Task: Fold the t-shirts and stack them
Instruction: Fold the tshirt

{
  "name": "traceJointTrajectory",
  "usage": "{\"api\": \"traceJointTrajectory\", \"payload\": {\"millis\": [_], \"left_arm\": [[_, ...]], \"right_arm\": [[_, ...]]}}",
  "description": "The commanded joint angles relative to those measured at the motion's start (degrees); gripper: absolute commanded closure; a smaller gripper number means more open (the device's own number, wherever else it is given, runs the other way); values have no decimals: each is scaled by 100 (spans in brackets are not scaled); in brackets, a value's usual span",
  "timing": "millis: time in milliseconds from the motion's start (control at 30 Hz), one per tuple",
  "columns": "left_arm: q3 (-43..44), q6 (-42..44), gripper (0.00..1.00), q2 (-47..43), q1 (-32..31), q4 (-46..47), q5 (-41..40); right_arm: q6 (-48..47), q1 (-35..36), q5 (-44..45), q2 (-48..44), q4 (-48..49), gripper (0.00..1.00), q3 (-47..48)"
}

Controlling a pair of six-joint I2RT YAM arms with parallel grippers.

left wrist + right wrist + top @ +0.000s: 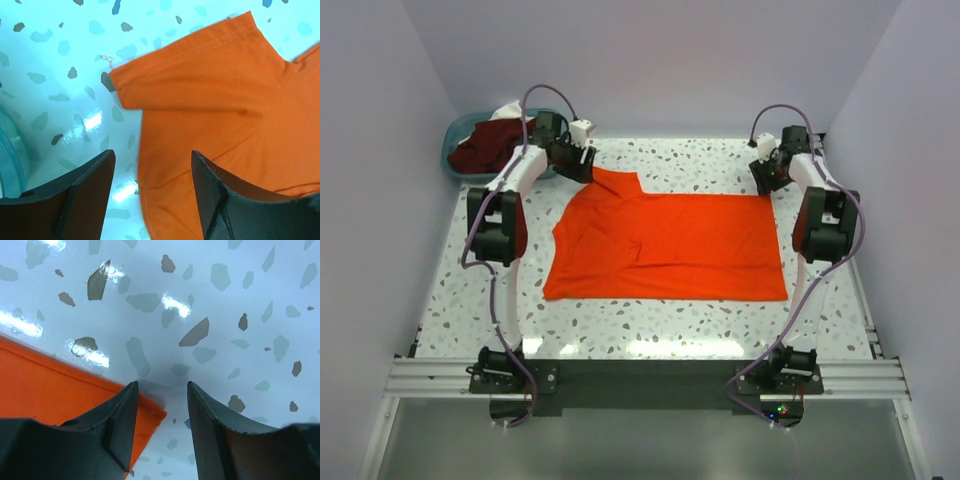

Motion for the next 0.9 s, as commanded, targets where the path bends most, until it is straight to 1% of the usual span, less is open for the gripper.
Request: {"api": "traceJointTrajectory", "payload": {"millis": [0, 267, 400, 567, 733, 867], "left_arm": [[385, -192, 32, 233, 24, 231, -18], [781, -324, 30, 567, -11, 573, -18], [817, -420, 28, 664, -29, 968, -150], [851, -588, 29, 900, -20, 1338, -168], [1124, -553, 29, 1138, -29, 1417, -142], [1124, -561, 29, 1261, -47, 1584, -247]], "right_arm": [[-360, -97, -279, 171, -280, 54, 451], [-537, -246, -727, 286, -921, 56, 636], [-546, -325, -1034, 339, -1124, 54, 820], [-554, -343, -1096, 506, -1229, 53, 1022], [-616, -343, -1184, 699, -1493, 57, 1251], [-730, -343, -1272, 770, -1634, 57, 1339]]}}
